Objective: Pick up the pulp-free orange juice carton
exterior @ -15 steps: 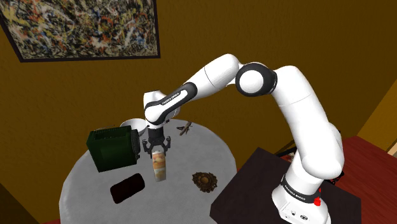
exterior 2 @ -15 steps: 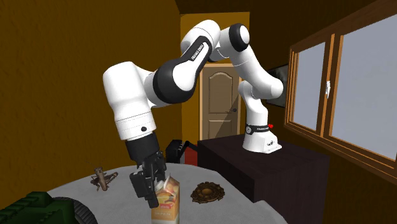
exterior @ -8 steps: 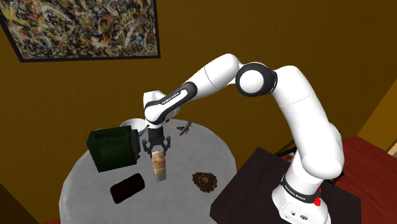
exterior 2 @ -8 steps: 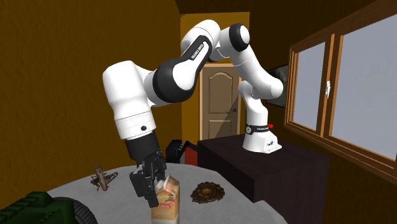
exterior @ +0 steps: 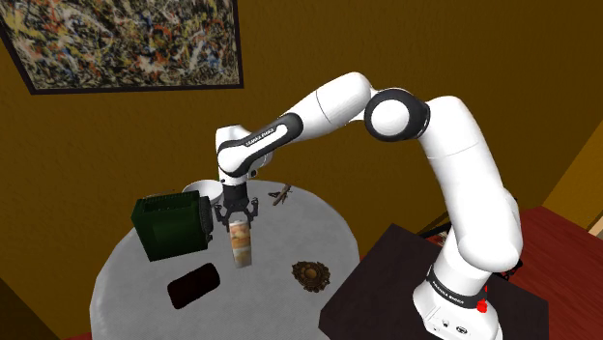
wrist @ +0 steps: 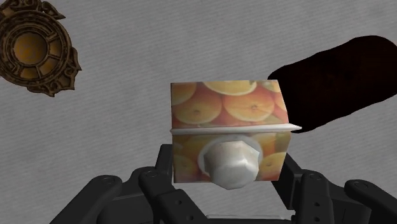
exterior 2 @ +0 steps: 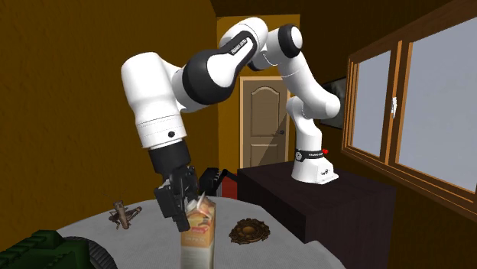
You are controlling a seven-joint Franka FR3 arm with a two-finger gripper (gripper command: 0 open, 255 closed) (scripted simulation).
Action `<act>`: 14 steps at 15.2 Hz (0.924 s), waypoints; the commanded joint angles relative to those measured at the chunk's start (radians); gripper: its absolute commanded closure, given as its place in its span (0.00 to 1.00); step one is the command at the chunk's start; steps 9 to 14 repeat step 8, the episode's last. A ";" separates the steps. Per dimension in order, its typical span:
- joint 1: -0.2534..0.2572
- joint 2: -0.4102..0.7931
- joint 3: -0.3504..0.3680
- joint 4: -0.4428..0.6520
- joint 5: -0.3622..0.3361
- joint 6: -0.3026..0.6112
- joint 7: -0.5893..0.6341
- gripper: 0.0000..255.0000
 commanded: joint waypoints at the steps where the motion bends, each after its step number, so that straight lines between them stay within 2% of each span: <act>1: -0.003 -0.019 0.003 -0.001 0.003 -0.017 0.002 1.00; 6: -0.006 -0.054 0.007 0.013 0.008 -0.065 0.007 1.00; 14: -0.007 -0.055 0.008 0.013 0.009 -0.067 0.008 1.00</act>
